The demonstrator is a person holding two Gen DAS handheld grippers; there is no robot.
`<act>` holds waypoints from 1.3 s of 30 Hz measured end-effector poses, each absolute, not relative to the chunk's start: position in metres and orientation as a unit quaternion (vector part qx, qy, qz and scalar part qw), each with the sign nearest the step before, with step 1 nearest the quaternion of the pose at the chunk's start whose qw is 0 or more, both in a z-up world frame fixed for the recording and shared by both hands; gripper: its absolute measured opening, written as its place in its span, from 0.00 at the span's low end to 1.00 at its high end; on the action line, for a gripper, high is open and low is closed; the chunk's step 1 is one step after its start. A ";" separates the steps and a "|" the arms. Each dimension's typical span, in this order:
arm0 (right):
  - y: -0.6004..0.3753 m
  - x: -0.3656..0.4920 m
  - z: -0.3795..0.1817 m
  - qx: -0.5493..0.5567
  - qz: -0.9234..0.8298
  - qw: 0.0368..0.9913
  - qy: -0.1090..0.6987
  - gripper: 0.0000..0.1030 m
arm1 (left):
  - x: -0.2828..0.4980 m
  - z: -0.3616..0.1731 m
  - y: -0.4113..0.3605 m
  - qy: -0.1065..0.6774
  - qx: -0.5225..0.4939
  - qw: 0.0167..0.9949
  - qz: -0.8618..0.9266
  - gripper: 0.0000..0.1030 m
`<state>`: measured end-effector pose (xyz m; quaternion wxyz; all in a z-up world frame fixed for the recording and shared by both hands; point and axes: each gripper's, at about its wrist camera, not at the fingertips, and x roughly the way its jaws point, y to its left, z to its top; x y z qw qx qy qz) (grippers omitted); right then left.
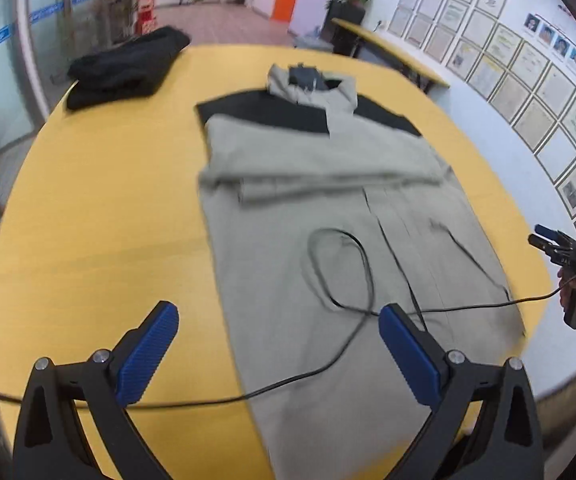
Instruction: Fold clothes
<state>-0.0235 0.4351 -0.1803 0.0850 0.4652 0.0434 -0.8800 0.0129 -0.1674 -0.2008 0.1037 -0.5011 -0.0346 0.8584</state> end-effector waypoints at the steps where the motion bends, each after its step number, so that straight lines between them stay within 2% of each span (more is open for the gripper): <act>1: 0.445 -0.012 -0.179 0.471 -0.877 0.084 0.041 0.86 | 0.027 -0.199 -0.169 -0.036 -0.507 0.096 0.856 0.99; 5: 0.481 0.029 -0.176 0.492 -0.865 0.087 0.033 0.86 | 0.079 -0.200 -0.171 -0.052 -0.520 0.080 0.849 0.99; 10: 0.506 0.068 -0.199 0.509 -0.851 0.125 -0.002 0.86 | 0.095 -0.265 -0.146 -0.050 -0.543 0.082 0.834 0.99; 11: 0.508 0.074 -0.207 0.515 -0.847 0.132 -0.010 0.86 | 0.094 -0.282 -0.144 -0.056 -0.551 0.075 0.829 0.98; 13: 0.506 0.084 -0.228 0.521 -0.842 0.144 -0.006 0.86 | 0.095 -0.308 -0.145 -0.068 -0.563 0.053 0.822 0.89; 16: 0.503 0.094 -0.260 0.538 -0.829 0.153 -0.013 0.79 | 0.099 -0.326 -0.143 -0.073 -0.567 0.040 0.820 0.89; 22: 0.487 0.095 -0.289 0.545 -0.822 0.166 -0.008 0.78 | 0.107 -0.336 -0.130 -0.082 -0.563 0.048 0.821 0.97; 27: 0.472 0.092 -0.298 0.538 -0.824 0.176 0.012 0.76 | 0.113 -0.344 -0.118 -0.089 -0.559 0.054 0.823 0.96; 29: 0.465 0.091 -0.299 0.540 -0.822 0.178 0.024 0.72 | 0.116 -0.343 -0.122 -0.114 -0.558 0.053 0.820 0.89; 30: 0.462 0.091 -0.299 0.541 -0.821 0.179 0.029 0.67 | 0.118 -0.342 -0.126 -0.125 -0.557 0.051 0.819 0.79; 31: 0.459 0.090 -0.299 0.542 -0.821 0.178 0.035 0.63 | 0.120 -0.340 -0.130 -0.137 -0.557 0.048 0.818 0.62; 32: 0.459 0.089 -0.299 0.544 -0.821 0.170 0.041 0.50 | 0.121 -0.340 -0.135 -0.147 -0.558 0.048 0.815 0.51; 33: 0.459 0.087 -0.298 0.546 -0.821 0.163 0.044 0.33 | 0.122 -0.342 -0.141 -0.157 -0.563 0.050 0.810 0.28; 34: 0.461 0.083 -0.297 0.551 -0.819 0.159 0.035 0.25 | 0.122 -0.343 -0.147 -0.167 -0.568 0.052 0.804 0.20; 36: 0.465 0.076 -0.297 0.562 -0.811 0.159 0.014 0.13 | 0.124 -0.347 -0.154 -0.182 -0.575 0.062 0.795 0.18; 39: 0.462 0.071 -0.295 0.576 -0.799 0.172 0.018 0.07 | 0.126 -0.346 -0.158 -0.175 -0.588 0.072 0.786 0.10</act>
